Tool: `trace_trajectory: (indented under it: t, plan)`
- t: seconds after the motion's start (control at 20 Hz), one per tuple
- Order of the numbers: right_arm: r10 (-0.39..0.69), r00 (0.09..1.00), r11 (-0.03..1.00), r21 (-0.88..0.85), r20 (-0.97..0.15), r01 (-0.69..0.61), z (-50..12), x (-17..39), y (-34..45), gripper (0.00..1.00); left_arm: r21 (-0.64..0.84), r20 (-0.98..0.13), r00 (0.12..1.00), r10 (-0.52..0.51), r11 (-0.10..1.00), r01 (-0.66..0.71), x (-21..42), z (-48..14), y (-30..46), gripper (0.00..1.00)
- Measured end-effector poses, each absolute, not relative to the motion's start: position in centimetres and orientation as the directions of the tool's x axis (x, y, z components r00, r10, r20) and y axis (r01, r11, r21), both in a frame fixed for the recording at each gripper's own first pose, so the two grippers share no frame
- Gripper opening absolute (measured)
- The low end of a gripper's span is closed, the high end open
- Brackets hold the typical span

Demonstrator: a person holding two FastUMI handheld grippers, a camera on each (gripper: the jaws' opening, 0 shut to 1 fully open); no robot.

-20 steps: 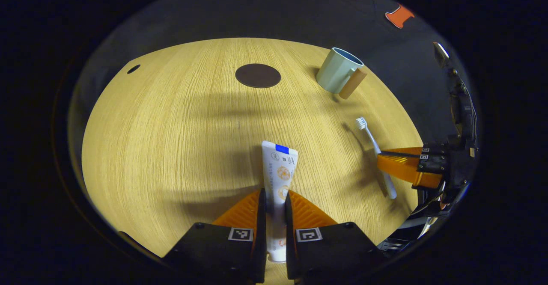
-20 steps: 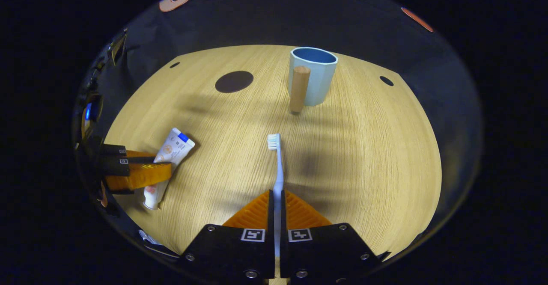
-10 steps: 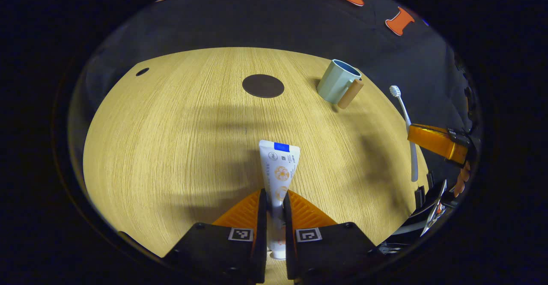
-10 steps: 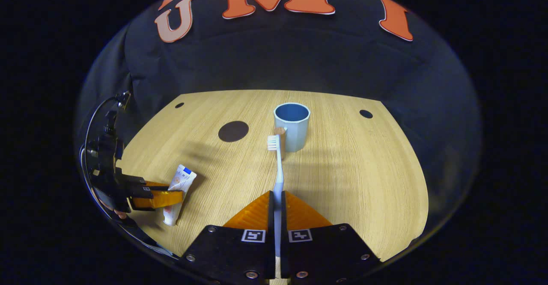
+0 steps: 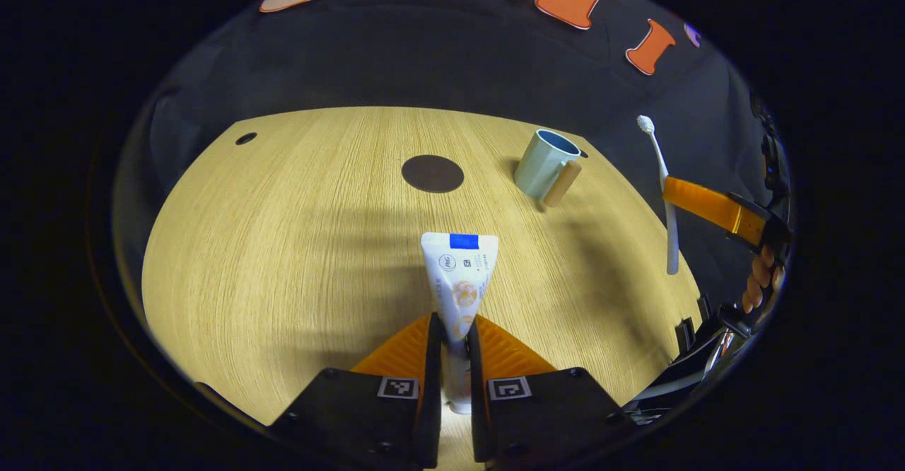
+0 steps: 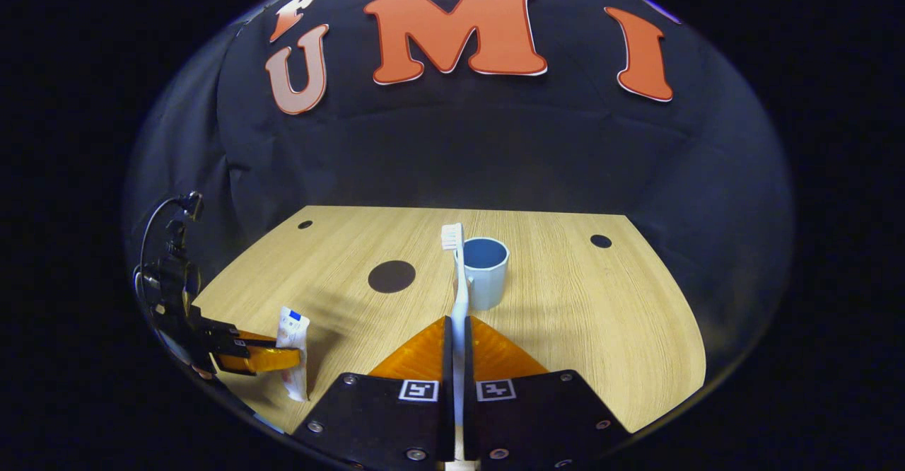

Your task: Put the toothbrush and toothpaste on the desktop into the cup, then pick up the cup and place it on the coaster on the desktop.

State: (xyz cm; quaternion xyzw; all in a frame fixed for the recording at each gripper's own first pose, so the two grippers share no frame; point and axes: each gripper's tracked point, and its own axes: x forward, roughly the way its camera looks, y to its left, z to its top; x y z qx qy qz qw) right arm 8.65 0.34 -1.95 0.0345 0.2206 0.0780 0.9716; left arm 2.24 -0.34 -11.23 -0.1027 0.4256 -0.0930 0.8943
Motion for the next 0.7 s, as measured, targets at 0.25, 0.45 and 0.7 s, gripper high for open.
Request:
trace_trajectory:
  t: [0.25, 0.45, 0.7]
  plan:
    - [0.178, 0.928, 0.983, 0.093, -0.327, -0.156, -0.5, 11.1, 1.5, 0.05, -0.235, -0.698, 0.678, -0.231, 0.968, 0.089, 1.6, -10.5, -0.6, 0.22]
    - [0.172, 0.945, 0.984, 0.086, -0.278, -0.154, -0.1, 12.5, 2.0, 0.05, -0.249, -0.659, 0.71, -0.248, 0.963, 0.106, 2.2, -9.4, -0.4, 0.22]
    - [0.16, 0.968, 0.984, 0.104, -0.194, -0.142, 1.3, 13.4, 1.8, 0.05, -0.243, -0.589, 0.769, -0.25, 0.962, 0.127, 1.5, -7.2, -0.1, 0.21]
